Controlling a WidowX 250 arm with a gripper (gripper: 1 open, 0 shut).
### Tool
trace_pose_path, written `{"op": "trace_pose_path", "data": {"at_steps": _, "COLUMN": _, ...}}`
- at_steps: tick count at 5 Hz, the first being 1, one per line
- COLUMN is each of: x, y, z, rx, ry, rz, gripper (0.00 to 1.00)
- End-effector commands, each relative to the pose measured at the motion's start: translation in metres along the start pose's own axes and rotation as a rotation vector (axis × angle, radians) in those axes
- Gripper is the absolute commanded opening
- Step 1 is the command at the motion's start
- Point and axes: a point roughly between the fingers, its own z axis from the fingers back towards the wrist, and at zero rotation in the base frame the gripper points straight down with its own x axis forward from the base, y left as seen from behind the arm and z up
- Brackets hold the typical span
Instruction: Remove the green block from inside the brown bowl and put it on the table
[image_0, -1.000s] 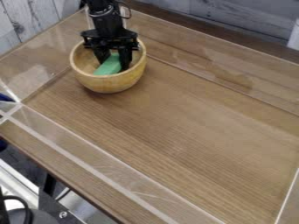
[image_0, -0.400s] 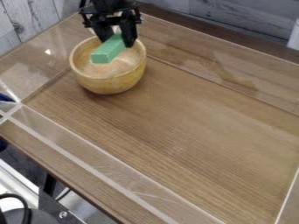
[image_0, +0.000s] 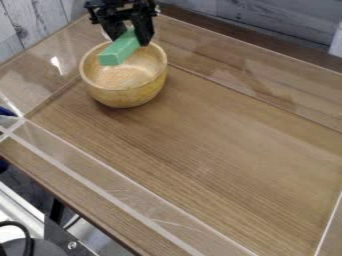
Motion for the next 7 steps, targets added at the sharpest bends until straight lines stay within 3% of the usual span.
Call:
{"op": "trace_pose_path", "data": {"at_steps": 1, "x": 0.008, "y": -0.021, "z": 0.025, "rx": -0.004, "ry": -0.073, "rz": -0.093, "gripper": 0.00}}
{"op": "trace_pose_path", "data": {"at_steps": 3, "x": -0.013, "y": -0.025, "z": 0.025, "rx": -0.007, "ry": -0.063, "rz": -0.098, "gripper": 0.00}}
{"op": "trace_pose_path", "data": {"at_steps": 5, "x": -0.025, "y": -0.041, "z": 0.040, "rx": -0.024, "ry": -0.022, "rz": -0.093, "gripper": 0.00}}
{"op": "trace_pose_path", "data": {"at_steps": 7, "x": -0.050, "y": -0.042, "z": 0.034, "rx": -0.073, "ry": 0.029, "rz": -0.185, "gripper": 0.00}}
